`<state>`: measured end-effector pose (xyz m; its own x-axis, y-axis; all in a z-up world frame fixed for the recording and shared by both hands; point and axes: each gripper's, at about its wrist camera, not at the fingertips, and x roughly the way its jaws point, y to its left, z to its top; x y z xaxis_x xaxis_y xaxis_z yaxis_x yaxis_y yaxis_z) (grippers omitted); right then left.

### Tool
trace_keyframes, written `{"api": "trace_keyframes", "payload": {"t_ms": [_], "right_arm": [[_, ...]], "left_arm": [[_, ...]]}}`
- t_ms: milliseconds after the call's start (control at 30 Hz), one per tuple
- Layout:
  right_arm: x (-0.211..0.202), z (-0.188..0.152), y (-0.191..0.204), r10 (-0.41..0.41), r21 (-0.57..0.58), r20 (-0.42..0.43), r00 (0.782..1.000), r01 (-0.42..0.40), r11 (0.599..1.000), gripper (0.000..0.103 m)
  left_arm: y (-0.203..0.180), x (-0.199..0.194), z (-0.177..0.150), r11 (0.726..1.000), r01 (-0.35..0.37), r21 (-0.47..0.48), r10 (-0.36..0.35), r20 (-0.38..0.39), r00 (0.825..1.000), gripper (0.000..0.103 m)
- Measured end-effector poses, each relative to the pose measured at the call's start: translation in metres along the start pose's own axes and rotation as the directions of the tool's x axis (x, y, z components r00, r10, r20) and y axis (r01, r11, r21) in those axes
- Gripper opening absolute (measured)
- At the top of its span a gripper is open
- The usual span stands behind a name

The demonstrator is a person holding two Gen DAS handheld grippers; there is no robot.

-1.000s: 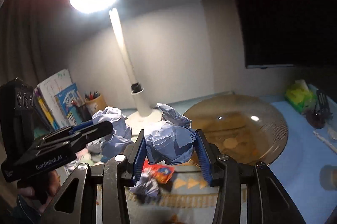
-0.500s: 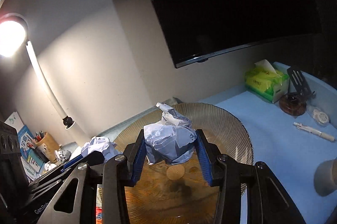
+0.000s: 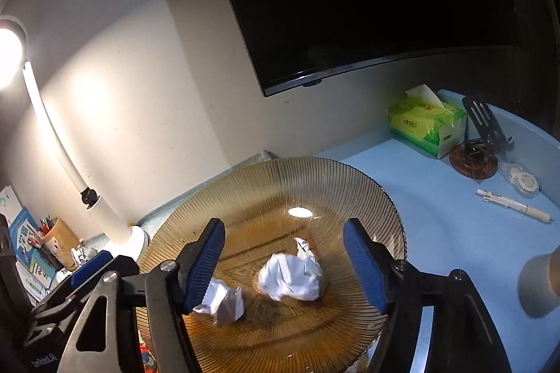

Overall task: Organize objects
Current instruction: 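Carry the paper ball with the left tool and drop it into the amber bowl, then grasp a paper ball with the left tool while the right tool grasps the white plush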

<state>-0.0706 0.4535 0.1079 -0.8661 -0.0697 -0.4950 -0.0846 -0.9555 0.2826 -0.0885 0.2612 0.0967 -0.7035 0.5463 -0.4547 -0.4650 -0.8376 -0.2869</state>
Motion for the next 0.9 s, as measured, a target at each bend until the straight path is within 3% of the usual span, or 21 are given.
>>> {"api": "trace_keyframes", "payload": {"t_ms": [200,300,467,567,633,733,833,900], "right_arm": [[-0.010,-0.005,0.006,0.002,-0.034,0.067,0.998,0.000,0.999,0.069],[-0.023,-0.010,0.020,0.038,-0.066,0.067,0.997,-0.033,0.997,0.069],[-0.062,-0.032,0.060,0.154,-0.116,0.023,0.988,-0.150,0.982,0.068],[-0.083,-0.046,0.093,0.248,-0.159,-0.023,0.969,-0.248,0.956,0.068],[-0.093,-0.056,0.117,0.280,-0.190,-0.056,0.958,-0.285,0.940,0.068],[-0.099,-0.074,0.145,0.380,-0.175,-0.137,0.915,-0.400,0.900,0.068],[-0.095,-0.099,0.172,0.424,-0.177,-0.207,0.882,-0.460,0.870,0.069],[-0.088,-0.118,0.189,0.433,-0.188,-0.259,0.863,-0.485,0.854,0.069]], "left_arm": [[0.004,-0.025,0.006,0.999,0.006,-0.049,-0.005,0.024,1.000,0.100],[-0.002,-0.058,0.005,1.000,-0.018,-0.017,0.019,0.042,0.999,0.100],[-0.004,-0.123,-0.008,0.993,-0.107,0.057,0.103,0.066,0.992,0.100],[0.012,-0.165,-0.019,0.988,-0.149,0.050,0.145,0.077,0.987,0.100],[0.030,-0.193,-0.027,0.979,-0.203,0.023,0.200,0.086,0.976,0.101],[0.070,-0.234,-0.044,0.953,-0.298,-0.055,0.302,0.090,0.949,0.100],[0.119,-0.270,-0.070,0.906,-0.398,-0.146,0.412,0.078,0.908,0.101],[0.154,-0.288,-0.090,0.876,-0.434,-0.211,0.453,0.053,0.890,0.100]]}}
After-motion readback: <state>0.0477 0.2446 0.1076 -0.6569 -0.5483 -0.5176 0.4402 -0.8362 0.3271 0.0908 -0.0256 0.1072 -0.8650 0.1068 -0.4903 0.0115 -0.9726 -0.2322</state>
